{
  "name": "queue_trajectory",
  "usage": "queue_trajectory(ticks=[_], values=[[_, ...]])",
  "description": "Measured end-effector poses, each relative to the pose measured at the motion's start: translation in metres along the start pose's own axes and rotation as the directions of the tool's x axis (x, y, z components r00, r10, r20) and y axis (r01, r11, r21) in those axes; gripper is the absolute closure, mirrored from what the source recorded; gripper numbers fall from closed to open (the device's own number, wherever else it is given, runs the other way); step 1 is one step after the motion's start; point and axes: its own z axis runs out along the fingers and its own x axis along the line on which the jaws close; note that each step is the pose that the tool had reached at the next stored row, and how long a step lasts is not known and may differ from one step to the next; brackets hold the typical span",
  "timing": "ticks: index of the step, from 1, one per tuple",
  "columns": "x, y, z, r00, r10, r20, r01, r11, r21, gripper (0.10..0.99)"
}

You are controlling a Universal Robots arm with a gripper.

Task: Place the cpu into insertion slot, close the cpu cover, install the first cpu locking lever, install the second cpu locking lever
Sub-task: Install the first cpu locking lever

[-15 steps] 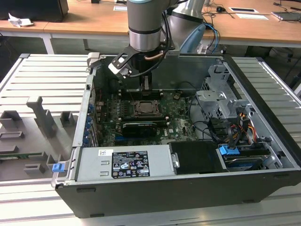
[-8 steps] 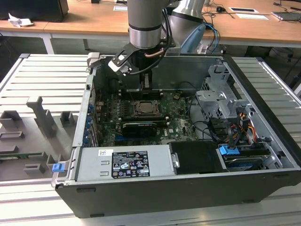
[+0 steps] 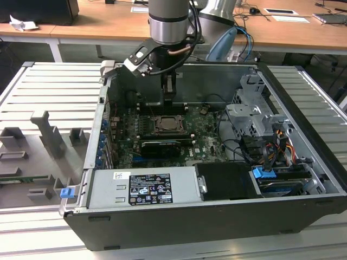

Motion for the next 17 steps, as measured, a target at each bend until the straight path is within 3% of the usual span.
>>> queue_trajectory(ticks=[3, 8, 12, 15, 17], values=[[0.0001, 0.0006, -0.0001, 0.9995, -0.033, -0.0017, 0.033, 0.9995, 0.004, 0.980], [0.0001, 0.0007, 0.0000, 0.9905, -0.137, -0.0067, 0.137, 0.9905, 0.005, 0.980], [0.0000, 0.0006, 0.0000, 0.9872, -0.159, -0.0080, 0.159, 0.9872, 0.005, 0.980], [0.0000, 0.0005, 0.0000, 0.9615, -0.275, -0.0133, 0.275, 0.9615, 0.004, 0.980], [-0.0001, 0.0005, 0.0000, 0.9562, -0.292, -0.0141, 0.292, 0.9563, 0.004, 0.980]])
